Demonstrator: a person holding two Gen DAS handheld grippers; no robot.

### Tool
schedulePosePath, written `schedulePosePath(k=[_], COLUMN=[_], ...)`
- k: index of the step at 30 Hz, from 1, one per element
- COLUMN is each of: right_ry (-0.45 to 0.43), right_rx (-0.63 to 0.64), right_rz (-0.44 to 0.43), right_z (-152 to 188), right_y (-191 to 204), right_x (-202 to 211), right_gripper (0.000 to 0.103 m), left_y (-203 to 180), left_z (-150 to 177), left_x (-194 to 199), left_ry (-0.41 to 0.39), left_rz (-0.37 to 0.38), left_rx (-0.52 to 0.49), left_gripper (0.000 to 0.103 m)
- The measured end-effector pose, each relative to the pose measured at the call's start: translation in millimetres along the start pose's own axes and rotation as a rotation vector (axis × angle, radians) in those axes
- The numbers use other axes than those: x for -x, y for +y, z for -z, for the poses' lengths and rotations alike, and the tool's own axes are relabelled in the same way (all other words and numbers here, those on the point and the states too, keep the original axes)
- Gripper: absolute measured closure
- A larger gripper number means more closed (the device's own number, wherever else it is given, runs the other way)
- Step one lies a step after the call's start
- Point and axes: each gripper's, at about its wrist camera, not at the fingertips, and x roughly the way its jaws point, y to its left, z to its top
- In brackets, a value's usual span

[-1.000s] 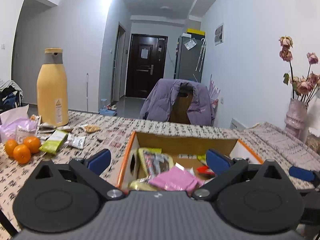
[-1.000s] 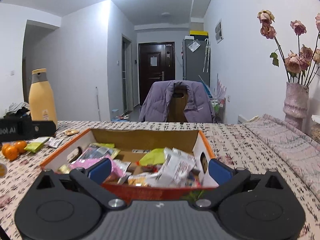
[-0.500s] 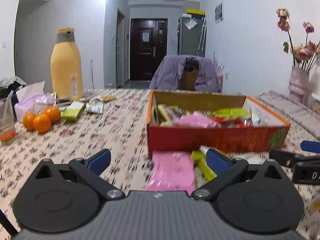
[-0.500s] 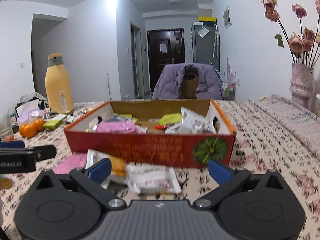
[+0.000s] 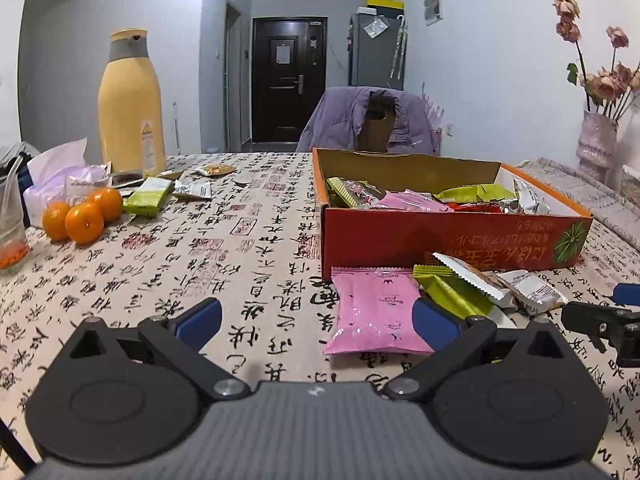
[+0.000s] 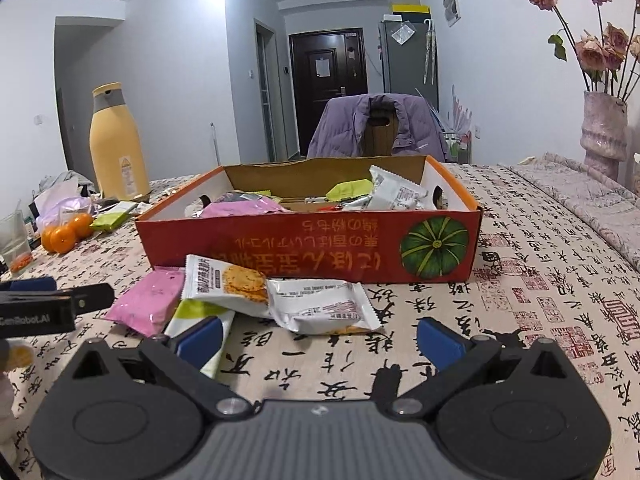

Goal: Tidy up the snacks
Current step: 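Withdraw both tools from the box toward the snack pile, then grasp the white cracker packet with the right gripper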

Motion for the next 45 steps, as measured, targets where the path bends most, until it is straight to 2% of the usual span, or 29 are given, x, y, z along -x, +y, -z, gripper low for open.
schedulePosePath(k=[6,11,16,20,24,28,32,37,38,41,45], right_ry=[0.025,0.047,0.117,0.193,0.215,0.229,0.226,0.201,0.197,0.183,0.145], right_rx=[0.03,0.047,0.037,0.055,0.071,0.019,-0.02,-0.025,-0.019,-0.01,0.033], right_rz=[0.005,0.056,0.078,0.06,0.062,0.012,-0.029,-0.031,-0.029,-0.035,-0.005], right_z=[-3.3,-11.6,-19.7,-25.8,-34.6,-39.2,-36.2,-34.3,-33.9,-31.5,-26.3], right_y=[11.9,13.9,3.6,-4.6,-8.2,-16.7,-24.1,-26.4,-26.9,-25.6,-19.2], right_x=[-11.0,-25.1,-45.5,-64.0,-75.4,-83.7,-84.6,-78.7,-77.4,-71.9,-59.6], right_gripper=[0.001,0.005,0.005,0.005,0.005,0.005,0.015,0.037,0.045,0.051,0.054], left_y=[5.3,6.7,8.7,11.6,12.9,13.8,14.2,14.3,14.5,14.7,14.4], left_z=[2.9,3.7,4.4,4.1,4.1,4.0,4.8,4.6,4.7,4.9,4.8], left_x=[-3.9,-3.8,-4.6,-5.1,-4.9,-5.3,-5.3,-5.7,-5.4,-5.3,-5.8], left_ry=[0.009,0.012,0.018,0.022,0.024,0.032,0.038,0.04,0.04,0.042,0.046], left_rz=[0.044,0.063,0.071,0.076,0.077,0.077,0.079,0.077,0.076,0.075,0.073], left_rx=[0.027,0.035,0.049,0.066,0.073,0.08,0.084,0.087,0.088,0.091,0.09], left_gripper=[0.0,0.0,0.0,0.0,0.0,0.0,0.0,0.0,0.0,0.0,0.0])
